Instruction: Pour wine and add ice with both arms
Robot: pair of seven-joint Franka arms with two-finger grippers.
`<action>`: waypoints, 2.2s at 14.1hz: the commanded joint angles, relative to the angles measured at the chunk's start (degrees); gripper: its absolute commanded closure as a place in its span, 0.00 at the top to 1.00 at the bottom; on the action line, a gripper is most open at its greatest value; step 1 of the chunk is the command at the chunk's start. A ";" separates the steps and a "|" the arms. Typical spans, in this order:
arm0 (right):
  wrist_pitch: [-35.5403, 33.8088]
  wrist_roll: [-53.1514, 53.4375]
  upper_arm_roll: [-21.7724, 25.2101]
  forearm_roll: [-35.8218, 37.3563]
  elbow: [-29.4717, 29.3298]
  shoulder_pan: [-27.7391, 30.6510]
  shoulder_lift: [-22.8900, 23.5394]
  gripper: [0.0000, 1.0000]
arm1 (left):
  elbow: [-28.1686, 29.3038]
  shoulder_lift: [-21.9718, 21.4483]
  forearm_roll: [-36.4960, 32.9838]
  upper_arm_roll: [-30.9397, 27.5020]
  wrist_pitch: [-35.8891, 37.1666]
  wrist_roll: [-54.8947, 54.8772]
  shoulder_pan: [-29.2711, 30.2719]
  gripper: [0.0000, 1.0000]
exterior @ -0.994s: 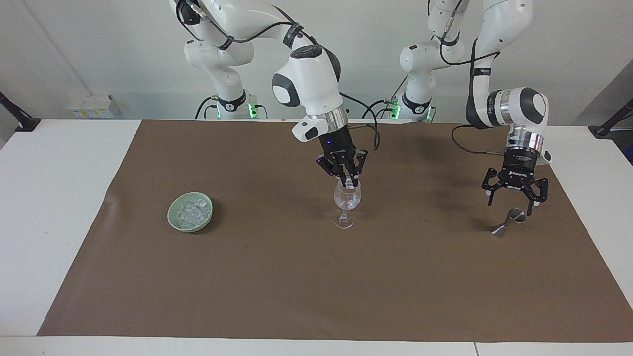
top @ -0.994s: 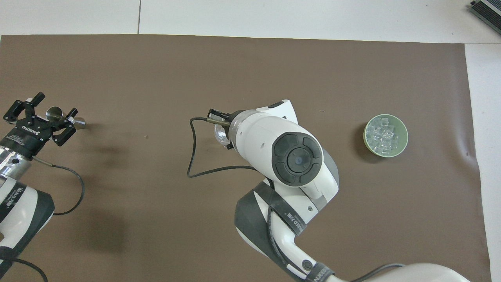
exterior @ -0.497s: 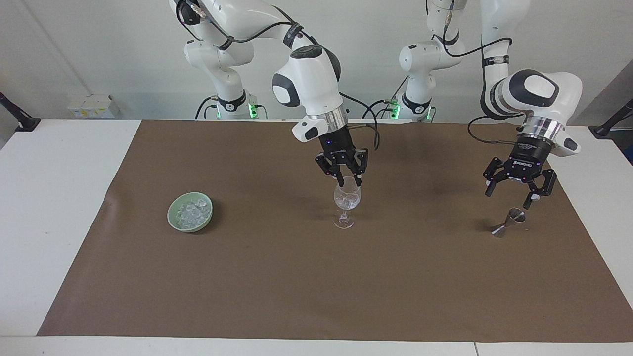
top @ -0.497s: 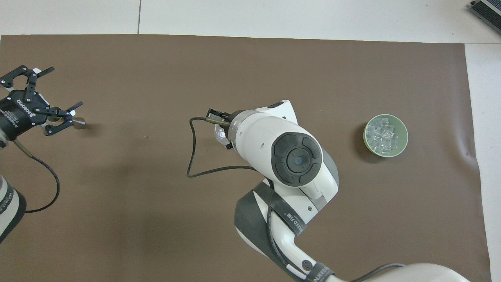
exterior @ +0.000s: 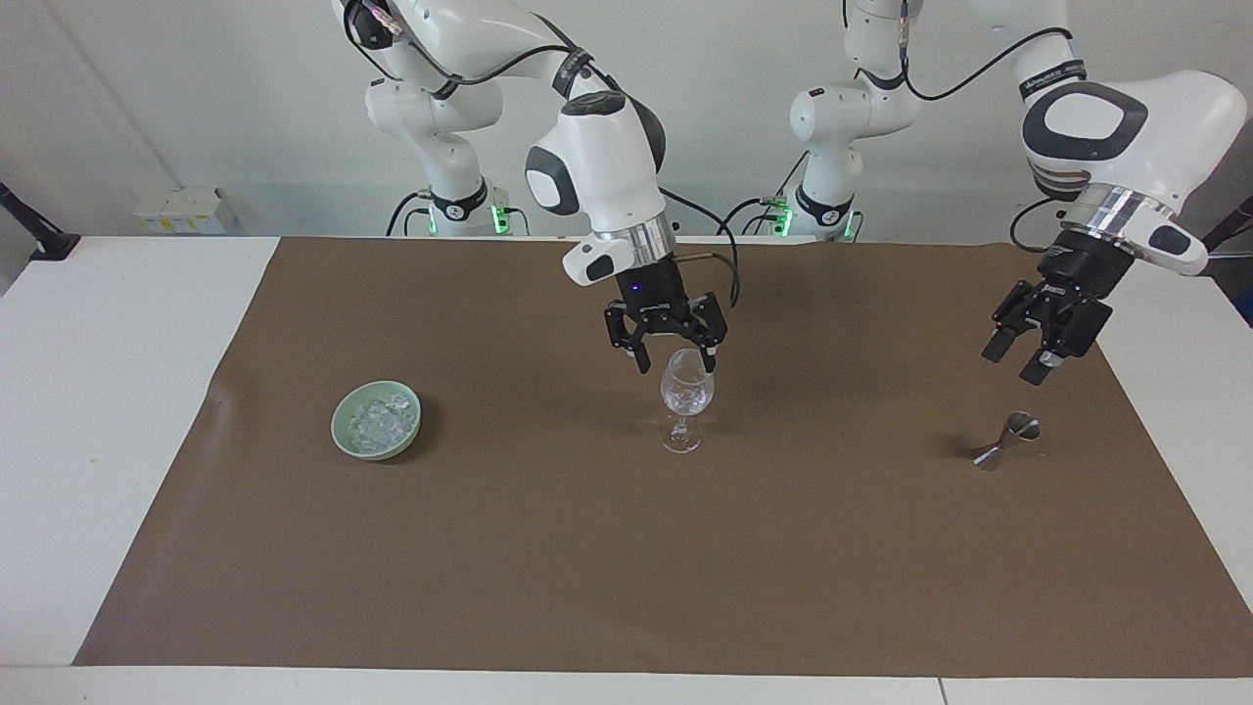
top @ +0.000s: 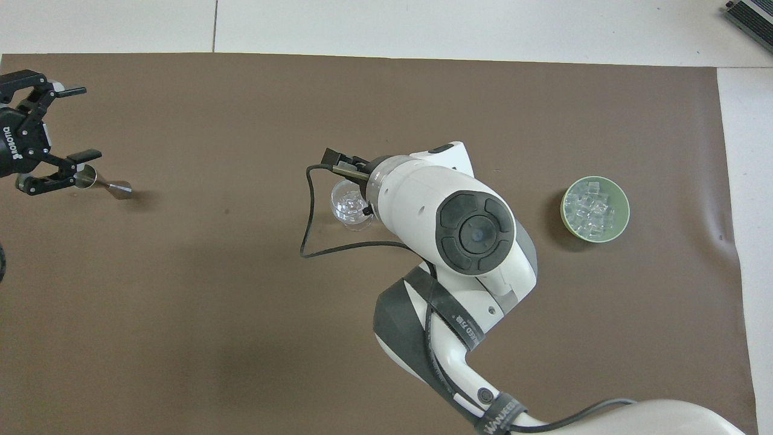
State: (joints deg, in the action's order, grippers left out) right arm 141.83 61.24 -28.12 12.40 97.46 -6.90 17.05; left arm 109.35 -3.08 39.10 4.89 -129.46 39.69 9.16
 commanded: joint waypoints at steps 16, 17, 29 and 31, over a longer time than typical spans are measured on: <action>-27.91 -29.41 20.20 -7.65 -0.78 0.48 -13.88 1.00 | -20.23 0.62 -40.49 0.02 36.89 -35.64 -7.66 1.00; -29.32 -30.73 21.25 -8.09 -0.78 0.48 -14.67 1.00 | -21.10 0.62 -41.55 0.64 37.78 -35.64 -8.45 1.00; -41.98 -47.00 31.54 -12.14 -3.42 1.45 -17.84 1.00 | -21.29 0.45 -41.30 1.17 39.63 -37.40 -8.72 1.00; -43.91 -49.36 32.86 -12.14 -3.42 1.54 -18.63 1.00 | -20.42 -0.60 -40.94 1.08 41.29 -38.19 -8.98 1.00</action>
State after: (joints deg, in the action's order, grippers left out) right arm 100.32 15.16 4.08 1.75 94.35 -6.11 -0.39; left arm 89.50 -3.01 -1.44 6.70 -91.04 2.99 1.10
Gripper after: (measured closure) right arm 0.000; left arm 0.000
